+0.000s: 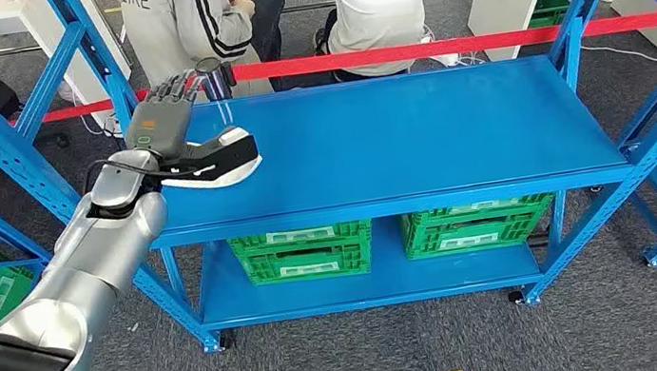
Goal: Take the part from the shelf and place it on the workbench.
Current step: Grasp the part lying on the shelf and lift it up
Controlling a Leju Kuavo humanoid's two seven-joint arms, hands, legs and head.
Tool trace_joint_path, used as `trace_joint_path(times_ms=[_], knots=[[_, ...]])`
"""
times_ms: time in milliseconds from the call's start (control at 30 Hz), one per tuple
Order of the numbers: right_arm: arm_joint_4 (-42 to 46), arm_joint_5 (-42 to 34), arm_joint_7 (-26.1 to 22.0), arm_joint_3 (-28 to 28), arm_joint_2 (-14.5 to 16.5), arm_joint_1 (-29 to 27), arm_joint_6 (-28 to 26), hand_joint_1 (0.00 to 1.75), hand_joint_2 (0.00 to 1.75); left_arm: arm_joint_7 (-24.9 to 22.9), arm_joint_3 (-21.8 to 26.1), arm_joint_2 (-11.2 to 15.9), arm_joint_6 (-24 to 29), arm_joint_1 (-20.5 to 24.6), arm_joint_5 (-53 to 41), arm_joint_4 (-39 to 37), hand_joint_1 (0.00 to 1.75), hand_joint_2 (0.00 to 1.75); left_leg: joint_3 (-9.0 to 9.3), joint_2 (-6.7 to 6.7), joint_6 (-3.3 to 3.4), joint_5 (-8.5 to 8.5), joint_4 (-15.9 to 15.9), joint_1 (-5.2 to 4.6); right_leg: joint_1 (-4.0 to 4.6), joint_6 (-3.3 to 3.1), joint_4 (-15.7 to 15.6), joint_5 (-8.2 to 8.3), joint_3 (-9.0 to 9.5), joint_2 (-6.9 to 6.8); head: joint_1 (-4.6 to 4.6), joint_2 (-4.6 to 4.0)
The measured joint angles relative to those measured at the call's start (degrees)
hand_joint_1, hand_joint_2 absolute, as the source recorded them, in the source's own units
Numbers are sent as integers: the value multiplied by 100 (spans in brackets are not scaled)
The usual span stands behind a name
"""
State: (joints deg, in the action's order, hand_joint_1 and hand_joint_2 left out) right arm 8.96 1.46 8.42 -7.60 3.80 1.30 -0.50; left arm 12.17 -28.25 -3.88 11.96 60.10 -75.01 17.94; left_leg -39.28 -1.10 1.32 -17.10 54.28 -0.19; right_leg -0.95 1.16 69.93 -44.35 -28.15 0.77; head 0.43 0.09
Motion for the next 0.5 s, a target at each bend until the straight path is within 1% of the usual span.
trace_joint_path(times_ms=[33,67,100,167,200,233,300,333,367,400,433,500], knots=[[0,0,4,0,0,-1,0,0,0,3,-1,-3,0,-1,8,0,0,0,1,-5,-3,-20,19,2,-3,5,44,57,-89,-1,1,0],[0,0,5,-1,-1,-4,0,0,0,7,-2,-8,-1,-1,16,1,0,0,3,-11,-8,-44,44,6,-8,8,-1,165,-136,-3,2,0],[0,0,9,-2,-1,-8,0,0,0,13,-4,-15,-1,-1,30,1,0,0,6,-22,-20,-91,95,13,-16,13,-107,377,-218,-7,2,0],[-1,-1,11,-3,-3,-14,0,0,0,23,-7,-30,-9,5,52,1,0,0,9,-44,-69,-193,223,27,-33,17,-709,949,-167,-24,4,0],[-1,-2,11,-4,-2,-13,0,0,0,27,-9,-34,-15,8,58,0,0,0,1,-54,-102,-232,288,26,-31,4,-959,1148,-133,-28,9,0],[-2,-5,11,-4,-1,-11,0,0,0,30,-11,-42,-21,10,63,-2,0,0,-7,-64,-137,-256,334,23,-25,-17,-1094,1255,-123,-30,14,0],[-2,-9,13,-7,1,-11,0,0,0,37,-14,-56,-28,15,69,-2,0,0,-16,-79,-205,-257,356,19,3,-87,-1109,1286,-154,-26,21,0],[-1,-11,13,-8,-1,-10,0,0,0,38,-14,-62,-28,20,71,-1,0,0,-20,-82,-236,-247,334,25,4,-129,-1110,1299,-149,-27,21,0],[-1,-11,12,-9,-2,-9,-1,0,0,40,-14,-63,-29,28,72,0,0,0,-40,-69,-268,-273,352,32,1,-172,-1124,1320,-138,-31,13,0],[0,-15,11,-10,-3,-6,-1,0,0,43,-14,-64,-30,40,75,1,0,0,-97,-44,-298,-351,459,39,-6,-207,-1139,1342,-127,-35,1,0],[0,-20,10,-11,-4,-5,-2,0,0,45,-14,-68,-33,51,77,2,0,0,-208,-10,-326,-490,697,46,-15,-238,-1154,1357,-114,-40,-13,0],[0,-39,11,-13,-4,-7,-2,0,0,48,-15,-84,-62,54,82,-3,0,0,-552,56,-369,-841,1475,53,-12,-265,-1159,1356,-109,-49,-32,0]])
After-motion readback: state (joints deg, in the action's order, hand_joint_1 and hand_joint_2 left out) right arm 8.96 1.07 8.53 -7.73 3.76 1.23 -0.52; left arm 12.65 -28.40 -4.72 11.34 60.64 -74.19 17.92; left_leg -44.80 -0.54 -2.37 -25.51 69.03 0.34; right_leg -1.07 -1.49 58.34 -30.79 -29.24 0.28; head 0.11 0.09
